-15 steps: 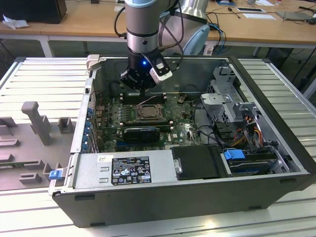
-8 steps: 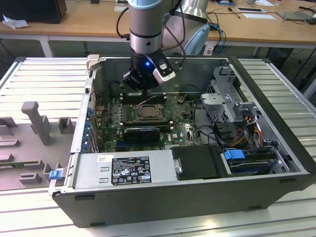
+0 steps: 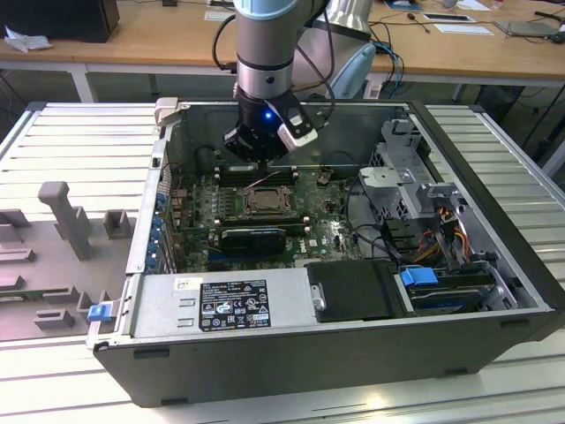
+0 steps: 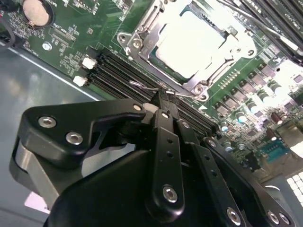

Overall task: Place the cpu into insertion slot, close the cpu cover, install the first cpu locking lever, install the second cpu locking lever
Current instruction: 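Install the first cpu locking lever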

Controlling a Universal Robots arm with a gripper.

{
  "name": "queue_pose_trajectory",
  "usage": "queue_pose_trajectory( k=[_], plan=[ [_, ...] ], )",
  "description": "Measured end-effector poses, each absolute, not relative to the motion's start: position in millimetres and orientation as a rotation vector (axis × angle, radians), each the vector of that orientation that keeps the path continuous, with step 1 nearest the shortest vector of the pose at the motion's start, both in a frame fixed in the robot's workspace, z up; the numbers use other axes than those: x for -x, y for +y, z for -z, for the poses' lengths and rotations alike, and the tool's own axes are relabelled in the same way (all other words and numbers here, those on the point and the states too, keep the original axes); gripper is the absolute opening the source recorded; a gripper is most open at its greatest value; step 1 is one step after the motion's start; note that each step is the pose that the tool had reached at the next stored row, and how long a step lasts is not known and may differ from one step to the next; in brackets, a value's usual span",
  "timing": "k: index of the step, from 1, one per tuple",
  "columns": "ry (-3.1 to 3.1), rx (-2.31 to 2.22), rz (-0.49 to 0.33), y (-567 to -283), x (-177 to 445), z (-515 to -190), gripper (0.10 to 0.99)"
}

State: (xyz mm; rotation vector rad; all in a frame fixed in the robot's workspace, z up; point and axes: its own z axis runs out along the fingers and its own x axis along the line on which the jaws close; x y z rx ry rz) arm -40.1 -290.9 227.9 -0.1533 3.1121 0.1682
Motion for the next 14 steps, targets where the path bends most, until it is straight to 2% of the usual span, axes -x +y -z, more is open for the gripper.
queue_pose_trajectory(
  k=[14],
  plan=[
    [3.112,0.15,-0.168,-290.4,29.0,-223.5,0.106]
  ],
)
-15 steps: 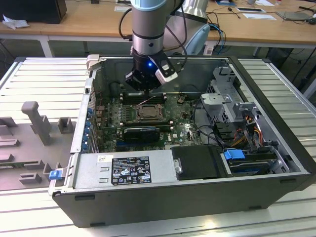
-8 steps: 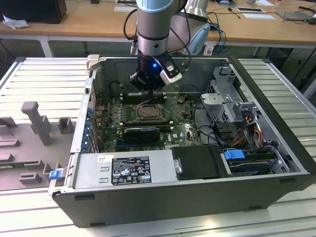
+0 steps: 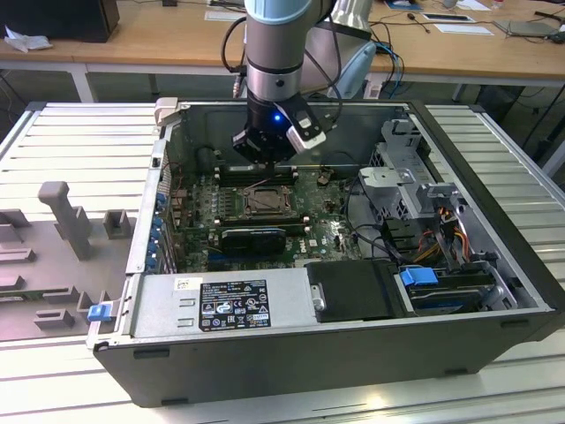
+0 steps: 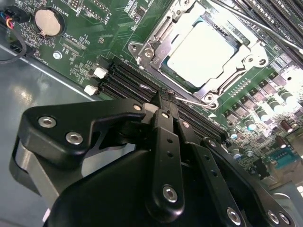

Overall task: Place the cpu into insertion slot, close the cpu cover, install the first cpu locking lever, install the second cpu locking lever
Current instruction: 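Install the first cpu locking lever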

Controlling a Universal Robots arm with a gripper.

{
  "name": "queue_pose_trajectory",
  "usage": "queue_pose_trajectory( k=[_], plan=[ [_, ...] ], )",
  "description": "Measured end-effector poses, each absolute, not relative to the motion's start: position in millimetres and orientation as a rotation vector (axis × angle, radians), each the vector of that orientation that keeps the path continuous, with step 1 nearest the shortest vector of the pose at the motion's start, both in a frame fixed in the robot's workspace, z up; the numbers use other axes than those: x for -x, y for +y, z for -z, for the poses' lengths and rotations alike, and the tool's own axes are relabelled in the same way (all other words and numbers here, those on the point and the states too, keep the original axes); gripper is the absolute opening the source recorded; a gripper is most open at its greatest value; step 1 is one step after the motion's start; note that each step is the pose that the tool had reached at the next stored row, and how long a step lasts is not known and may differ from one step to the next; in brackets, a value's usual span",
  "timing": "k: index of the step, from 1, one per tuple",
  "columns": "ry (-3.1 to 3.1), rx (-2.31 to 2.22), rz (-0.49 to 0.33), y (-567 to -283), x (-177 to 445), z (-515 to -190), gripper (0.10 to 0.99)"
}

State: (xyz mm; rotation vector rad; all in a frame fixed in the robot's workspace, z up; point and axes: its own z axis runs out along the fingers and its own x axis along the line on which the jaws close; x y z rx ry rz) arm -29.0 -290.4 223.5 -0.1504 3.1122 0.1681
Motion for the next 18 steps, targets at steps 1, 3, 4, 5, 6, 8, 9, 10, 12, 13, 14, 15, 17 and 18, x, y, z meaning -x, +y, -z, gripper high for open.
queue_pose_trajectory(
  k=[1,3,4,5,6,8,9,10,12,13,14,15,17,18],
  plan=[
    [3.112,0.151,-0.168,-290.4,28.8,-223.2,0.106],
    [3.112,0.15,-0.168,-290.4,28.4,-222.5,0.106],
    [3.112,0.15,-0.168,-290.4,28.2,-222.3,0.106],
    [3.112,0.151,-0.168,-290.5,28.1,-222.3,0.106],
    [3.112,0.151,-0.168,-290.5,27.7,-222.2,0.106],
    [3.112,0.15,-0.168,-290.4,27.3,-222.1,0.106],
    [3.112,0.151,-0.168,-290.4,27.2,-222.1,0.106],
    [3.112,0.15,-0.168,-290.4,27.0,-222.0,0.106],
    [3.112,0.15,-0.168,-290.4,26.8,-222.0,0.106],
    [3.112,0.15,-0.168,-290.4,26.7,-221.9,0.106],
    [3.112,0.151,-0.168,-290.4,26.4,-221.9,0.106],
    [3.112,0.151,-0.168,-290.4,25.8,-221.8,0.106],
    [3.112,0.15,-0.168,-290.4,25.1,-221.6,0.106],
    [3.112,0.15,-0.168,-290.4,24.8,-221.5,0.106]
  ],
)
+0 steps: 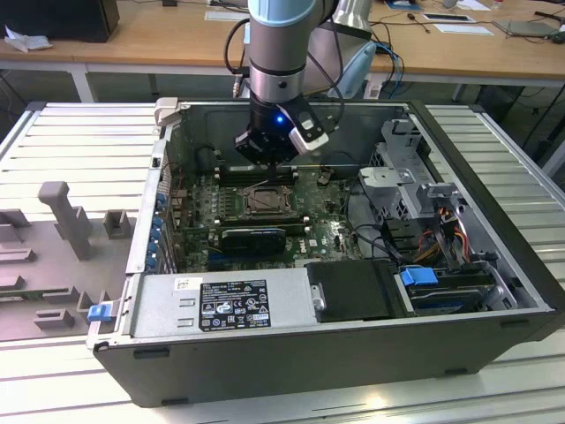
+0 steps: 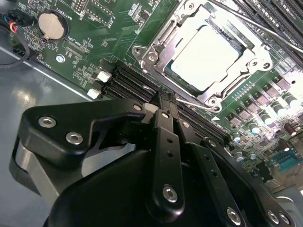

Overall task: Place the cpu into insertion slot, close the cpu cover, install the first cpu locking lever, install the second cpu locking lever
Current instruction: 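Install the first cpu locking lever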

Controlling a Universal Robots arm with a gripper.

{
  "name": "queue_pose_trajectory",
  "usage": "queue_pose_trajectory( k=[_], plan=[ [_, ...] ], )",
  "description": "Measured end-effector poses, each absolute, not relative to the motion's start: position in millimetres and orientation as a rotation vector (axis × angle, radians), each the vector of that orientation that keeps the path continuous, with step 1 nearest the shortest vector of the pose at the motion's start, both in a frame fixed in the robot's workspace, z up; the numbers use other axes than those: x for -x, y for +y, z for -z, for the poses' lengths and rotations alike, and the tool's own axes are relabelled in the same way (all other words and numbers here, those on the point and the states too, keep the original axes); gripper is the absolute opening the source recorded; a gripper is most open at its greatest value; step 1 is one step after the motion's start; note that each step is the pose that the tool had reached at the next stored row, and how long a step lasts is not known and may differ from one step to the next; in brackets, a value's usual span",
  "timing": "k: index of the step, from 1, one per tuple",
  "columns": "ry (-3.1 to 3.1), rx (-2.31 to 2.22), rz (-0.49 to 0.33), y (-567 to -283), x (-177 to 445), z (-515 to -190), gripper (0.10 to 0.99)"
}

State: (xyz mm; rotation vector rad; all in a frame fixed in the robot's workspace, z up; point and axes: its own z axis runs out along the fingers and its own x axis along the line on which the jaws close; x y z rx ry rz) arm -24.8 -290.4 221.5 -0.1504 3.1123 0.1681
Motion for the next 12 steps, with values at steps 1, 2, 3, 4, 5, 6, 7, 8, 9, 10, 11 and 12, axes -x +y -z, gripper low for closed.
queue_pose_trajectory(
  k=[1,2,3,4,5,6,7,8,9,10,11,12],
  plan=[
    [3.112,0.15,-0.168,-290.4,24.6,-221.3,0.106],
    [3.112,0.151,-0.168,-290.4,24.1,-221.0,0.106],
    [3.112,0.15,-0.168,-290.4,23.7,-220.7,0.106],
    [3.112,0.15,-0.168,-290.4,23.4,-220.2,0.106],
    [3.112,0.151,-0.168,-290.4,23.2,-219.8,0.106],
    [3.112,0.15,-0.168,-290.4,23.2,-219.4,0.106],
    [3.112,0.15,-0.169,-290.4,23.3,-218.6,0.106],
    [3.112,0.15,-0.169,-290.4,23.2,-218.2,0.106],
    [3.112,0.15,-0.169,-290.4,23.2,-217.5,0.106],
    [3.112,0.15,-0.169,-290.4,23.2,-216.3,0.106],
    [3.112,0.151,-0.169,-290.4,23.2,-215.5,0.106],
    [3.112,0.151,-0.169,-290.4,23.2,-215.1,0.106]
  ],
)
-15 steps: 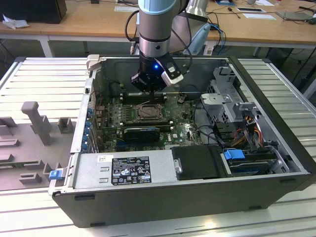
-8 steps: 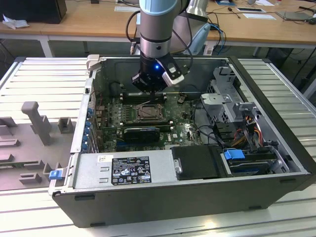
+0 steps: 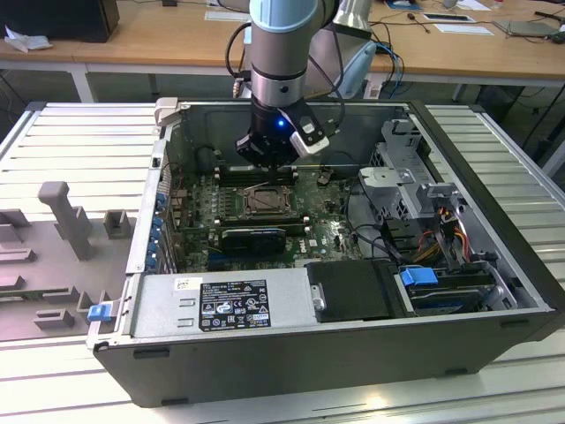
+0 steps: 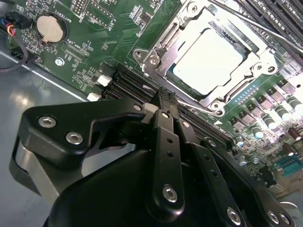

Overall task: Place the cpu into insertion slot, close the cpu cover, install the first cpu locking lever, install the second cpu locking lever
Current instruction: 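Install the first cpu locking lever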

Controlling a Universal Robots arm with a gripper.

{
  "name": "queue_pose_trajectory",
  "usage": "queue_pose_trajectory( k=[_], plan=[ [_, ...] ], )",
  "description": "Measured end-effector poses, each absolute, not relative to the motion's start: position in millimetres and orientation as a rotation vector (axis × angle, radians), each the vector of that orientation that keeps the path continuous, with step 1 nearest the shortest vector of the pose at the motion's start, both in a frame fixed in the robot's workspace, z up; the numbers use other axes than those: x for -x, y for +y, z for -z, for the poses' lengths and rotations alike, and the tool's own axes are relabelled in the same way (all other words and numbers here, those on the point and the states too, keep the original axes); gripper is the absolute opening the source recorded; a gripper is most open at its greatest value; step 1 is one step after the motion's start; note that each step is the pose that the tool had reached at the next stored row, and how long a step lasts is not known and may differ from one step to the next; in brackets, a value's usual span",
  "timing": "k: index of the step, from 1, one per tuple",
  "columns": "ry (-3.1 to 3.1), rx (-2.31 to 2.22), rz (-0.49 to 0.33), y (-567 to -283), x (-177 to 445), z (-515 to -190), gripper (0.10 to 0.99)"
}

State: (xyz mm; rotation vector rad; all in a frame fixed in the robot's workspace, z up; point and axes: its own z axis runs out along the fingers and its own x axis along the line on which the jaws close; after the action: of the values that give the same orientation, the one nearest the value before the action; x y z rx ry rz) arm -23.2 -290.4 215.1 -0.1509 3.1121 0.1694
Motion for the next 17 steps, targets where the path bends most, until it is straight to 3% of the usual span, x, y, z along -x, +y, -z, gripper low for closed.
queue_pose_trajectory(
  k=[17],
  plan=[
    [3.109,0.169,-0.196,-290.4,22.3,-211.6,0.106]
  ],
)
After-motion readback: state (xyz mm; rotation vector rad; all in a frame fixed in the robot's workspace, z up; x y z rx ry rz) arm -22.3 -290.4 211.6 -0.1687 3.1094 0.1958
